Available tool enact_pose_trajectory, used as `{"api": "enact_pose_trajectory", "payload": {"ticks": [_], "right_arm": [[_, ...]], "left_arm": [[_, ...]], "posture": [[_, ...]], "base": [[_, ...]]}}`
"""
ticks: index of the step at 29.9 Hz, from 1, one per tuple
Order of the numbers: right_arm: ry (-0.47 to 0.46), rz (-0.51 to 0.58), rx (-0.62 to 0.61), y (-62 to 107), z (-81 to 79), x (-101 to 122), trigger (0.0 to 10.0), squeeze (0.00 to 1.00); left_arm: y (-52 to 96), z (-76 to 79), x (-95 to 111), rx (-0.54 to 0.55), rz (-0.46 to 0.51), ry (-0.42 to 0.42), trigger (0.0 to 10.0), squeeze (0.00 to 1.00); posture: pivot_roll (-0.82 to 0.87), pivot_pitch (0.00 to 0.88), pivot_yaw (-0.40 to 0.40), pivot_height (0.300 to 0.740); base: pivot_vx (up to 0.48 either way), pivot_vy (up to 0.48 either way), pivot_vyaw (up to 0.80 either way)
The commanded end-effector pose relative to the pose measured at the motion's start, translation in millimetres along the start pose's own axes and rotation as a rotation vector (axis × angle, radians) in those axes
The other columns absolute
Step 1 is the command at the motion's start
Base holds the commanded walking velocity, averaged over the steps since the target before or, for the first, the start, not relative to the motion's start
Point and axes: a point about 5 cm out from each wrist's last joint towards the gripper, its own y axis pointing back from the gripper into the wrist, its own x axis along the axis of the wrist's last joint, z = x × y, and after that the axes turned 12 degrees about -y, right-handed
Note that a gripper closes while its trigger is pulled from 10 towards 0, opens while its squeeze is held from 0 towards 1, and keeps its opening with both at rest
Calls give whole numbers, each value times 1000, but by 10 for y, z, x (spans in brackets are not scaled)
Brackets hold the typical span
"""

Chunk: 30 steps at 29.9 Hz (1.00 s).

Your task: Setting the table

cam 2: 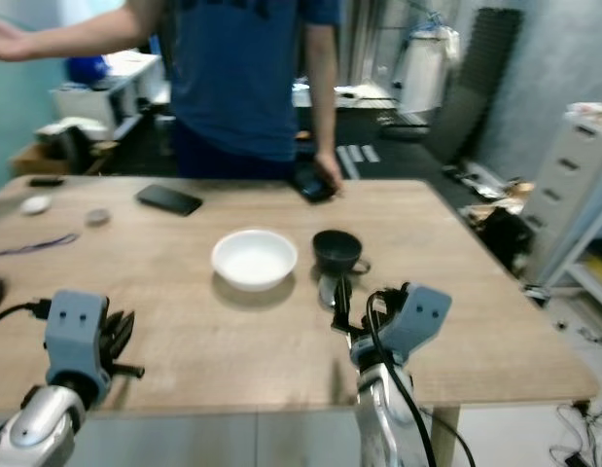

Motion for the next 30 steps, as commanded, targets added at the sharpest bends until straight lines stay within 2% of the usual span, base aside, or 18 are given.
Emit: {"api": "enact_pose_trajectory", "payload": {"ticks": [1,12,23,30], "right_arm": [[5,2,-9,27,29,-10,10000,0],[11,-1,-10,27,37,-26,10000,0],[19,-9,-8,27,42,-44,10000,0],[-3,-29,-18,21,49,-72,10000,0]], "left_arm": [[-8,4,-13,0,-7,-8,10000,0],[-7,12,-13,-3,-8,-7,10000,0],[-9,33,-14,-11,-7,1,10000,0],[-14,35,-12,-14,-7,0,10000,0]], "posture": [[71,84,47,740],[68,89,47,740],[66,90,47,740],[67,89,49,740]], "base": [[-420,0,0],[-409,0,0],[0,0,0],[0,0,-800]]}}
